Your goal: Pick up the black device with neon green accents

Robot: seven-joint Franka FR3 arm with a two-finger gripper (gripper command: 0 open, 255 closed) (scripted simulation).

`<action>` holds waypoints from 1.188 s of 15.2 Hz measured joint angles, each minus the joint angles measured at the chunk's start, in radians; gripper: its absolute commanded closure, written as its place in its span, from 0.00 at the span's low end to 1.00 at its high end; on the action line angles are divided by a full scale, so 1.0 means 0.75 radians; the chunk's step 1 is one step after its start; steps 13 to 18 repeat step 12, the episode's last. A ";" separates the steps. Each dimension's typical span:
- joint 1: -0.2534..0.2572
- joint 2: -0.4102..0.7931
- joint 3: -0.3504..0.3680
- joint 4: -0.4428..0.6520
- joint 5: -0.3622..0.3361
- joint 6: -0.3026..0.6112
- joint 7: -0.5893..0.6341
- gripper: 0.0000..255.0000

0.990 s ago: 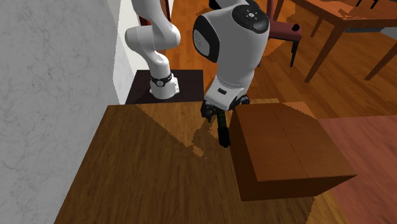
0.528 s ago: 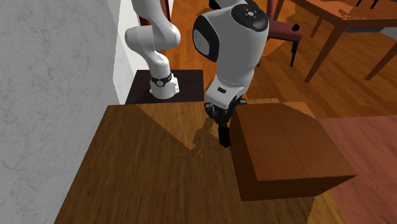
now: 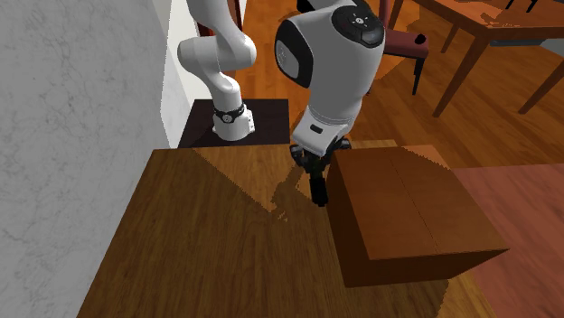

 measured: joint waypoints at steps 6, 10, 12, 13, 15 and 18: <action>-0.006 -0.042 -0.005 0.059 0.016 -0.104 -0.012 1.00; -0.008 -0.071 -0.007 0.099 0.026 -0.172 -0.016 1.00; -0.009 -0.078 -0.008 0.123 0.028 -0.202 -0.016 1.00; -0.009 -0.078 -0.008 0.123 0.028 -0.202 -0.016 1.00; -0.009 -0.078 -0.008 0.123 0.028 -0.202 -0.016 1.00; -0.009 -0.078 -0.008 0.123 0.028 -0.202 -0.016 1.00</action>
